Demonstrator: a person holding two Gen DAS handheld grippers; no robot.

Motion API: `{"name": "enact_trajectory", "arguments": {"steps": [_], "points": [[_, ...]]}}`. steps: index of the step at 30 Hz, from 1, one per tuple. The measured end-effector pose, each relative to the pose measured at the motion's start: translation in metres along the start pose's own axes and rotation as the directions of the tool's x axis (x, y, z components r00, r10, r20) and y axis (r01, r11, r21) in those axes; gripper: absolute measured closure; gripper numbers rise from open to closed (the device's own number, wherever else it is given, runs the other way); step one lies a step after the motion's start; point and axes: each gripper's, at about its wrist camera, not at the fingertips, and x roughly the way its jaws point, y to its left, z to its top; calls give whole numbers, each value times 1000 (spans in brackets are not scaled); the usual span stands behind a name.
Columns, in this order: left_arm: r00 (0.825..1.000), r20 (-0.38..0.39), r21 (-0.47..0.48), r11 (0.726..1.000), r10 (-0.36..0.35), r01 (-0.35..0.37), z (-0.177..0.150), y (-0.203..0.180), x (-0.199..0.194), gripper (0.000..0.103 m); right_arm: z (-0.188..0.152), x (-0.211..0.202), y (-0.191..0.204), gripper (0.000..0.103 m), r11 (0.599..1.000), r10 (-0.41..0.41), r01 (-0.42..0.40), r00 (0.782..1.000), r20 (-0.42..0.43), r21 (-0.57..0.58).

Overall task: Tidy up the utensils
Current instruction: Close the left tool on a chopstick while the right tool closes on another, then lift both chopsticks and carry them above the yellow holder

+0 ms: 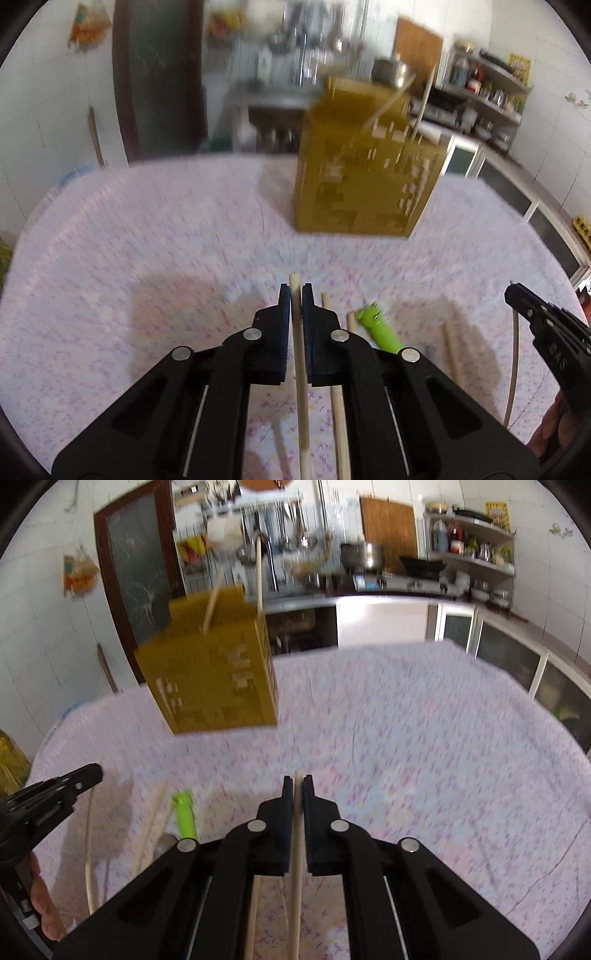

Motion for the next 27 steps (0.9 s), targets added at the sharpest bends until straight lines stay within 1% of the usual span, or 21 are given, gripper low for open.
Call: {"name": "enact_trajectory", "arguments": {"steps": [3, 4, 6, 9, 13, 16, 20, 23, 27], "points": [[995, 94, -11, 1000, 19, -18, -2, -2, -31, 98, 6, -16, -3, 98, 999, 37, -37, 996, 76, 3], [993, 116, -11, 1000, 24, -23, 3, -1, -35, 98, 8, -24, -2, 98, 999, 40, -40, 993, 111, -3], [983, 181, -4, 999, 38, -38, 1, -2, -54, 98, 9, -34, 0, 98, 998, 55, -53, 986, 159, -19], [966, 255, 4, 999, 50, -53, -4, -2, -77, 98, 10, -51, 3, 98, 998, 64, -55, 971, 231, -43], [951, 304, -25, 998, 59, -54, -8, 2, -95, 98, 7, -71, 4, 98, 997, 71, -56, 946, 316, -57], [937, 342, -22, 997, 74, -71, -13, 1, -106, 98, 4, -83, 6, 98, 996, 82, -62, 928, 364, -66], [923, 377, -18, 997, 76, -75, -11, -1, -112, 98, 8, -95, 8, 98, 995, 91, -64, 910, 404, -80], [916, 396, -11, 998, 63, -64, -6, -5, -116, 99, 15, -99, 8, 98, 994, 103, -75, 901, 421, -82], [905, 422, -7, 999, 49, -51, 10, -9, -117, 99, 30, -99, 9, 98, 993, 110, -81, 890, 443, -83]]}}
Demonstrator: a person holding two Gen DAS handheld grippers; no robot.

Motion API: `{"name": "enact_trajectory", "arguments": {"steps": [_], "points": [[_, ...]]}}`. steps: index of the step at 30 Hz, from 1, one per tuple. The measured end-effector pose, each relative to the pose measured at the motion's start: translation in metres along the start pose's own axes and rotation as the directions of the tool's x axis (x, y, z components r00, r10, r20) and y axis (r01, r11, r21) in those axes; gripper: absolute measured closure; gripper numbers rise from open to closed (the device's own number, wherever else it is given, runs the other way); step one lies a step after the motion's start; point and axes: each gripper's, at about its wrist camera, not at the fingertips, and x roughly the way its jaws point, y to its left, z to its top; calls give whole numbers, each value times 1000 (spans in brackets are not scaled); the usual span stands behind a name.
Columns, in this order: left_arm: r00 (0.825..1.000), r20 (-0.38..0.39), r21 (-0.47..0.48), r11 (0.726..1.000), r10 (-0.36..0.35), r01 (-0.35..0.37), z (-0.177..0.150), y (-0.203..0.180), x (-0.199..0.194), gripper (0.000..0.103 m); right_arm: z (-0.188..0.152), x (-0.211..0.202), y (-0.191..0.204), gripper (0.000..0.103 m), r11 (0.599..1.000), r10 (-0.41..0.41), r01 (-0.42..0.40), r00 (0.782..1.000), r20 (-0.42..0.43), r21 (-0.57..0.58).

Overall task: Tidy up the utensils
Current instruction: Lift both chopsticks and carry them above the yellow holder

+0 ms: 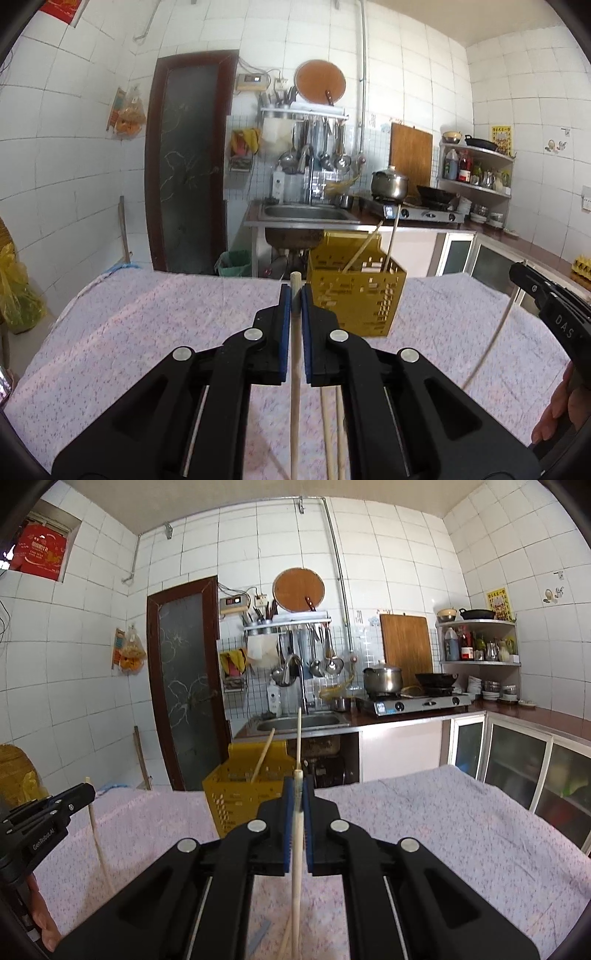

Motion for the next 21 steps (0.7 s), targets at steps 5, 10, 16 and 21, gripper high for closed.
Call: {"name": "enact_trajectory", "arguments": {"steps": [5, 10, 16, 21], "points": [[999, 42, -3, 1000, -14, 14, 30, -9, 16, 99, 23, 14, 4, 98, 1000, -1, 2, 999, 37, -17], [995, 95, -7, 999, -31, 32, 77, -19, 36, 99, 57, 36, 10, 98, 999, 0, 2, 998, 69, -36], [992, 118, -28, 998, -52, 56, 134, -28, 76, 99, 99, 58, 20, 98, 998, 3, 5, 992, 128, -61], [984, 172, -24, 998, -51, 56, 164, -41, 103, 99, 129, 85, 28, 98, 998, 15, -5, 986, 167, -60]]}}
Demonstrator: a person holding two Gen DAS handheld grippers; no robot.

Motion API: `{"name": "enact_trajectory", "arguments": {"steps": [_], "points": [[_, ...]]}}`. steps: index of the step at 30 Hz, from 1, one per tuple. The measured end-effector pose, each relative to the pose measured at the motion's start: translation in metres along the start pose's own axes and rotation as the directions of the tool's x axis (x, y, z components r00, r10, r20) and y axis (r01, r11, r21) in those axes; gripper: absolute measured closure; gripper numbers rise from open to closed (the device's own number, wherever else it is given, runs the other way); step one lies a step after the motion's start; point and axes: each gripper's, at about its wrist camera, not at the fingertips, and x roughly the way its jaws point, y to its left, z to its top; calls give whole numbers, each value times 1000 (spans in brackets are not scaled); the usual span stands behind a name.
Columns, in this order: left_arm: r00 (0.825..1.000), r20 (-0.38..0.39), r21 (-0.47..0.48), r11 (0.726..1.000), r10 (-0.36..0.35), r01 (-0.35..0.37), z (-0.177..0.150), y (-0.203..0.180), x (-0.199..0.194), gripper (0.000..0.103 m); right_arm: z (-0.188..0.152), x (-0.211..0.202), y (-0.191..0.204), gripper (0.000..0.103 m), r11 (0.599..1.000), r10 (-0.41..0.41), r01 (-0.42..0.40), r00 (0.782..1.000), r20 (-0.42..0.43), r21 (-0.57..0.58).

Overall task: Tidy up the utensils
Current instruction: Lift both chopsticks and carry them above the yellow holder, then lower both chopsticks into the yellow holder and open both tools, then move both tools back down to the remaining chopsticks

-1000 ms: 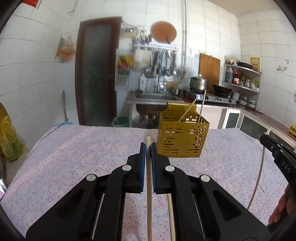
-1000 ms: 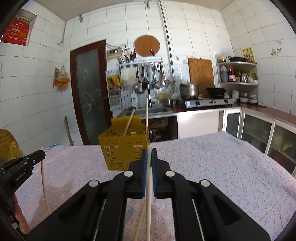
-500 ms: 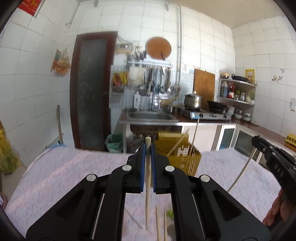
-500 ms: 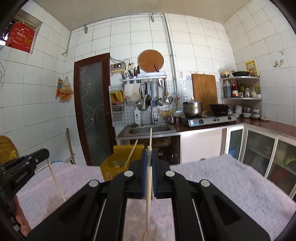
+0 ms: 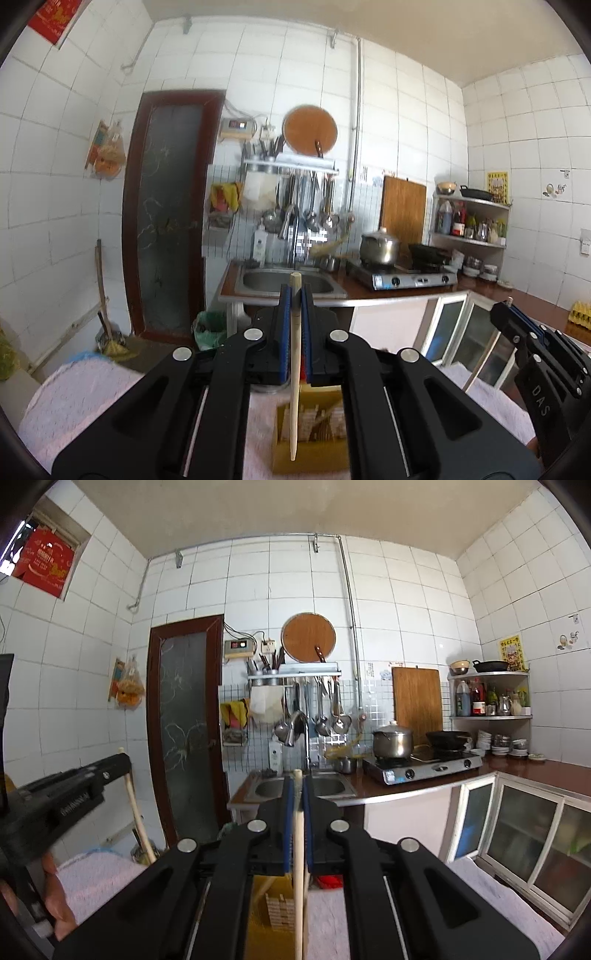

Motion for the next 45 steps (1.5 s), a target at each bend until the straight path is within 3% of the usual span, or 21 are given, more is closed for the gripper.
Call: {"name": "enact_trajectory", "arguments": {"steps": [4, 8, 14, 16, 17, 18, 19, 20, 21, 22, 24, 26, 29, 34, 38, 45], "points": [[1000, 27, 13, 1000, 4, -4, 3, -6, 28, 99, 8, 33, 6, 98, 1000, 1, -1, 1000, 14, -6], [1000, -19, 11, 1000, 2, -2, -18, -4, 67, 99, -7, 67, 7, 98, 1000, 6, -6, 1000, -14, 0], [988, -148, 21, 999, 33, -30, -78, 12, 109, 99, -60, 110, 3, 98, 1000, 19, -20, 988, -152, -4], [983, -173, 29, 998, 57, -53, -88, 19, 112, 94, -73, 118, -2, 97, 1000, 28, -26, 978, -207, 10], [981, -186, 28, 998, 59, -55, -89, 23, 112, 77, -75, 119, -4, 97, 1000, 22, -21, 975, -221, 10], [980, -190, 20, 998, 64, -61, -87, 27, 107, 54, -76, 120, -6, 96, 1000, 9, -8, 972, -233, 6], [982, -176, 10, 997, 71, -70, -83, 31, 101, 44, -76, 120, -8, 83, 1000, -5, 5, 970, -243, 1], [984, -157, 1, 996, 83, -84, -79, 35, 92, 30, -74, 118, -12, 58, 1000, -16, 16, 968, -251, 0], [984, -153, 2, 995, 97, -98, -74, 39, 84, 18, -72, 115, -15, 46, 1000, -24, 26, 967, -252, 6], [982, -160, 10, 995, 104, -103, -71, 41, 79, 15, -69, 111, -19, 40, 999, -33, 38, 968, -248, 15], [978, -173, 39, 993, 117, -112, -66, 47, 64, 13, -62, 98, -28, 39, 997, -71, 78, 967, -245, 19], [973, -186, 54, 990, 138, -130, -62, 52, 51, 6, -54, 82, -34, 29, 995, -86, 94, 966, -244, 22], [969, -196, 35, 989, 149, -146, -61, 64, 26, 5, -48, 52, -39, 20, 993, -113, 116, 968, -226, 1], [953, -269, -29, 988, 138, -152, -88, 86, -3, 5, -65, 16, -40, 17, 991, -131, 123, 949, -288, -46], [932, -324, -1, 986, 159, -169, -124, 93, -11, 5, -104, -5, -44, 17, 990, -139, 130, 914, -382, -49], [867, -479, 4, 988, 135, -152, -198, 100, -12, 5, -172, -21, -47, 17, 989, -146, 134, 834, -532, -61]]}}
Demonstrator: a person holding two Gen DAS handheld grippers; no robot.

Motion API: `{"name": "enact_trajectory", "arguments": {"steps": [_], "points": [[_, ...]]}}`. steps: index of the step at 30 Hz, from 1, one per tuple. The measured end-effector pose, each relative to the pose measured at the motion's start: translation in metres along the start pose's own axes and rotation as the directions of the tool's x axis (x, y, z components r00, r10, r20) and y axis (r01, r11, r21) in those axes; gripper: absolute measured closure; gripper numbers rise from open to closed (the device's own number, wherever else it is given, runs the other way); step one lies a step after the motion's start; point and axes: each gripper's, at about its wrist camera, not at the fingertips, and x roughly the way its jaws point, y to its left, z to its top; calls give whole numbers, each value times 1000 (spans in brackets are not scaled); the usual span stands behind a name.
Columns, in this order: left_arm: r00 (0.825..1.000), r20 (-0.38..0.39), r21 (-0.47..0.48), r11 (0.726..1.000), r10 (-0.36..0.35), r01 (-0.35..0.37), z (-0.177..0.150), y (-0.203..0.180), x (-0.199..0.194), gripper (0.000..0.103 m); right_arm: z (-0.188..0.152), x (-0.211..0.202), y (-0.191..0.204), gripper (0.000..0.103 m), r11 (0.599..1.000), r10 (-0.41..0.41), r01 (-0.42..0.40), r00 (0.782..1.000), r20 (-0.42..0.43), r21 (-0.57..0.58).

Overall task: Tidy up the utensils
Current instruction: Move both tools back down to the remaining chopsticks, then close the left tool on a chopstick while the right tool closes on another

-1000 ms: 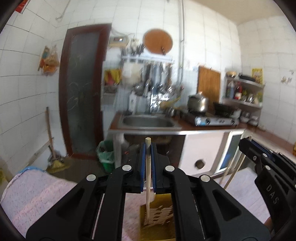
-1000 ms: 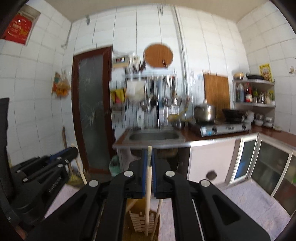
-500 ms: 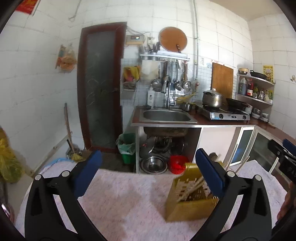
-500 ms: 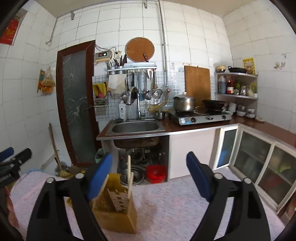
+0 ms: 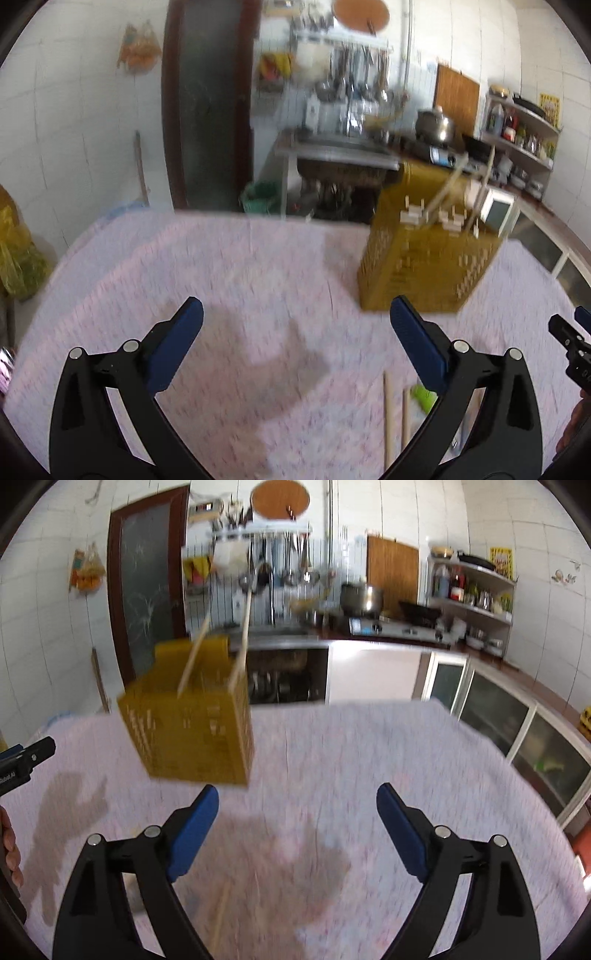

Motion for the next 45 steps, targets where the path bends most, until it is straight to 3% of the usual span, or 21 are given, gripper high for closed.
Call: {"name": "enact_trajectory", "arguments": {"steps": [7, 11, 23, 28, 31, 37, 41, 45], "points": [[991, -131, 80, 997, 27, -16, -47, -11, 30, 5, -40, 20, 7, 17, 1000, -9, 9, 993, -121, -2], [982, -191, 90, 996, 5, 13, -62, -17, 38, 5, -51, 27, 15, 17, 1000, -7, 5, 987, -158, -16], [967, -255, 159, 986, -8, 50, -76, -43, 44, 6, -77, 26, 33, 17, 999, -29, 22, 973, -231, -33], [962, -274, 185, 981, -12, 65, -80, -49, 48, 10, -82, 27, 35, 18, 1000, -26, 22, 965, -262, -17], [956, -291, 192, 978, -26, 85, -82, -53, 49, 19, -84, 26, 36, 19, 1000, -28, 25, 963, -268, -14], [955, -294, 177, 980, -38, 93, -82, -57, 49, 29, -87, 26, 40, 45, 1000, 8, -5, 959, -283, 11], [953, -300, 191, 976, -45, 106, -78, -67, 52, 46, -83, 30, 46, 64, 1000, 19, -19, 959, -283, 2], [945, -322, 183, 975, -64, 128, -69, -79, 59, 68, -78, 35, 49, 76, 999, 31, -28, 957, -287, 15]]}}
